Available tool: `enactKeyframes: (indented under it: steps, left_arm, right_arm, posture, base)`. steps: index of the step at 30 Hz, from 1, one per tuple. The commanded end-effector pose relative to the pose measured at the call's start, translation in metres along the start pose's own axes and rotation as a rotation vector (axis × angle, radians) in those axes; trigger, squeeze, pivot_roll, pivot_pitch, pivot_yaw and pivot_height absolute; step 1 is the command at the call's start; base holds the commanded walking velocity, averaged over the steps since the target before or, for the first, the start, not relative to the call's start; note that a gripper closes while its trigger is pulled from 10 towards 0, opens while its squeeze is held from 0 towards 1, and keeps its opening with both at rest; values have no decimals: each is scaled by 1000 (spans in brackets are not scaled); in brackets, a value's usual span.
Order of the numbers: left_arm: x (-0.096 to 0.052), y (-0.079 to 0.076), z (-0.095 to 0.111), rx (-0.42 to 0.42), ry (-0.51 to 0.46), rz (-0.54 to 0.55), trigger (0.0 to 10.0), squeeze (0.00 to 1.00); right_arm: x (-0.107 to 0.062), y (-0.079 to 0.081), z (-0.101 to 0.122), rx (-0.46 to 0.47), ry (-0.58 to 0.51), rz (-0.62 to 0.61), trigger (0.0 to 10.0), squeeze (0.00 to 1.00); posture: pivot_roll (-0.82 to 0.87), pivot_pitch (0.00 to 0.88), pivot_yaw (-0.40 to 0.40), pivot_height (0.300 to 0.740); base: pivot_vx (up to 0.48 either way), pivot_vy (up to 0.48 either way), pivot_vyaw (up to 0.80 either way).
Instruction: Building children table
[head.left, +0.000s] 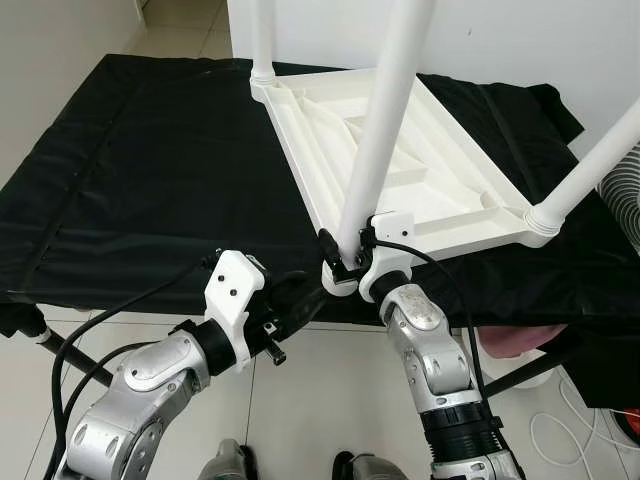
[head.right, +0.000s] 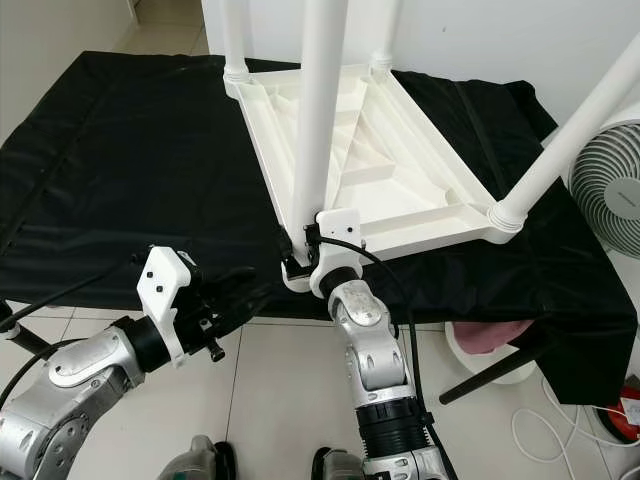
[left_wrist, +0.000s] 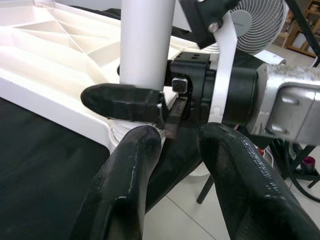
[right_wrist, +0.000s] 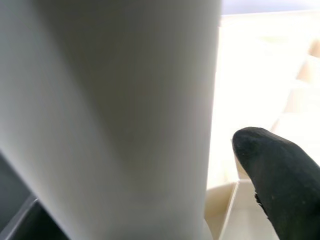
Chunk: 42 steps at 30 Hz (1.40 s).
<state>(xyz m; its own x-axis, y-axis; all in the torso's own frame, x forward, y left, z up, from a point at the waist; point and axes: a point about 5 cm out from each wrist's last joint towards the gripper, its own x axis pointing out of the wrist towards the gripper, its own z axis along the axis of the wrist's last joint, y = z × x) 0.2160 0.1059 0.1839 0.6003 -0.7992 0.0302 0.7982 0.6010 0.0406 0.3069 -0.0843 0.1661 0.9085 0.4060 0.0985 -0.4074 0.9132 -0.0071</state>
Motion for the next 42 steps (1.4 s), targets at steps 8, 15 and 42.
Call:
enactKeyframes:
  steps: [8,15,42]
  left_arm:
    - [-1,1,-2,3,13,35,10000,0]
    - [2,2,-1,6,13,28,10000,0]
    - [13,2,-1,11,13,-36,10000,0]
  right_arm:
    - [-12,-13,4,-100,-10,394,10000,0]
    - [-7,-15,3,-164,-35,548,10000,0]
    - [0,-27,0,-187,-63,598,10000,0]
  posture:
    - [-23,132,-23,740]
    - [-26,134,-7,740]
    - [-63,141,27,740]
  base:
    - [0,0,0]
    - [0,0,0]
    - [0,0,0]
